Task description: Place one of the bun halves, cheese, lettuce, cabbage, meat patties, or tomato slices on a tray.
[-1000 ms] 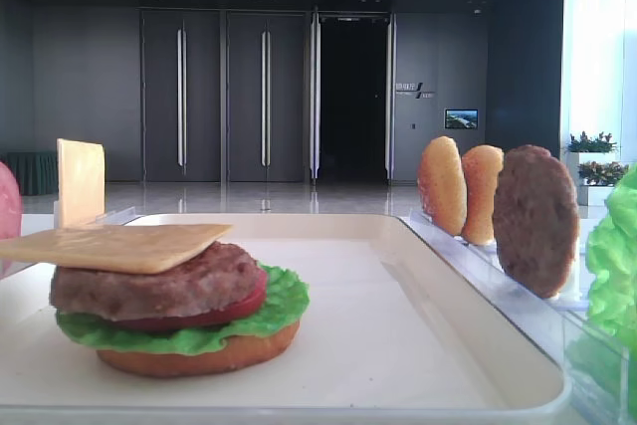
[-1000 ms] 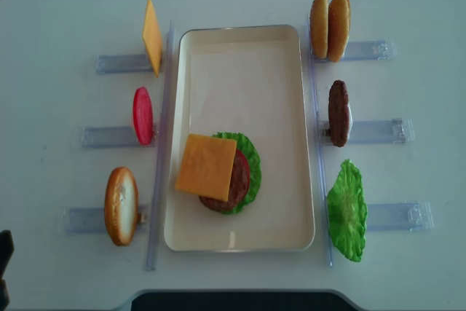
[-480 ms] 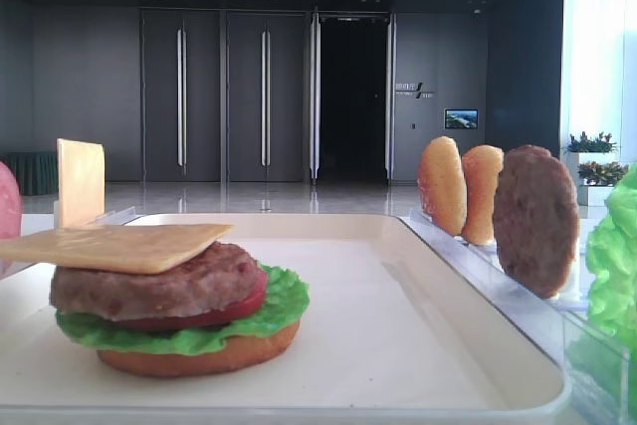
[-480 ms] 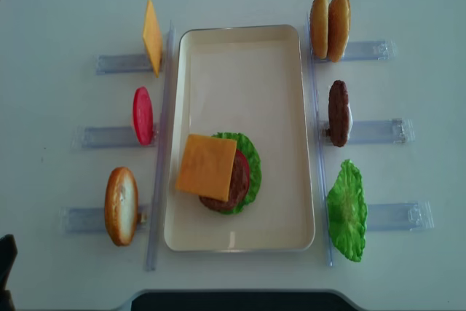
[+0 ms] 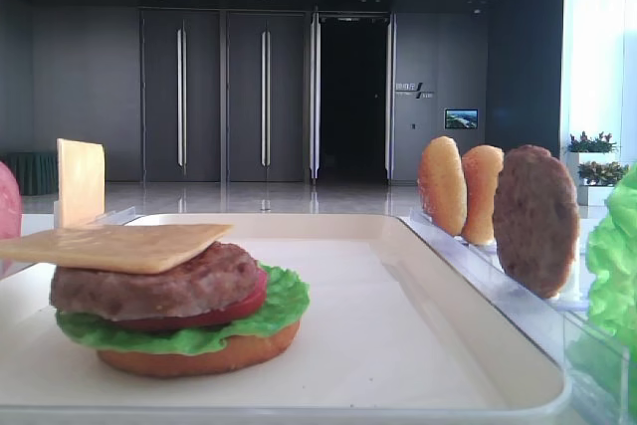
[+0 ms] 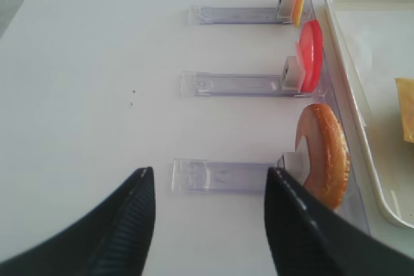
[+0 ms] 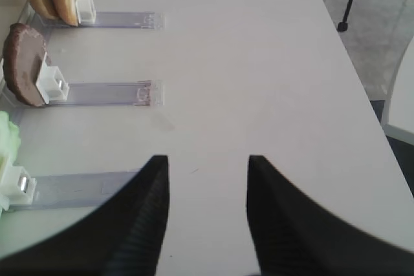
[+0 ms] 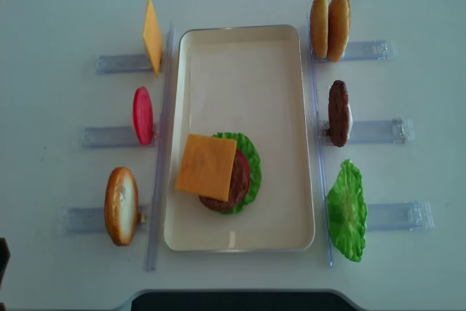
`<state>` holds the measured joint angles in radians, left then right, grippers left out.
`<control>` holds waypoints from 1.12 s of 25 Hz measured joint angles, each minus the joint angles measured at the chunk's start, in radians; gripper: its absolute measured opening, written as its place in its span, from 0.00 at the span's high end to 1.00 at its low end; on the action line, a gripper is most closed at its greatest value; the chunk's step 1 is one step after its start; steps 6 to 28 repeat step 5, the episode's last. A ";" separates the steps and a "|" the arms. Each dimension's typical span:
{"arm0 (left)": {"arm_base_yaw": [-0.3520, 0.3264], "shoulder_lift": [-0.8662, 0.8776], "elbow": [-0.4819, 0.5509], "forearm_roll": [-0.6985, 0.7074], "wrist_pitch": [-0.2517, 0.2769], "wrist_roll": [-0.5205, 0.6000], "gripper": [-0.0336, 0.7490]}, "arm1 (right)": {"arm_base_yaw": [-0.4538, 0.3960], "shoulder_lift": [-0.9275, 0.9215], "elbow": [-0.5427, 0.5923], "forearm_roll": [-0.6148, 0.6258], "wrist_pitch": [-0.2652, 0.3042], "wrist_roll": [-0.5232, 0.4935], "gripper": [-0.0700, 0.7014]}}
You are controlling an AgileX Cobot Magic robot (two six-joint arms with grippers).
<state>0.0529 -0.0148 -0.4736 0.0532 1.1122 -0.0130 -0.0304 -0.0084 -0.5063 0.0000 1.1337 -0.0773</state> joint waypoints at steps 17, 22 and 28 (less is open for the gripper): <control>0.000 0.000 0.000 0.000 0.000 0.000 0.52 | 0.000 0.000 0.000 0.000 0.000 0.000 0.55; 0.000 0.000 0.000 0.000 0.000 0.000 0.52 | 0.000 0.000 0.000 0.000 0.000 0.000 0.55; 0.000 0.000 0.000 0.000 0.000 0.000 0.52 | 0.000 0.000 0.000 0.000 0.000 0.000 0.55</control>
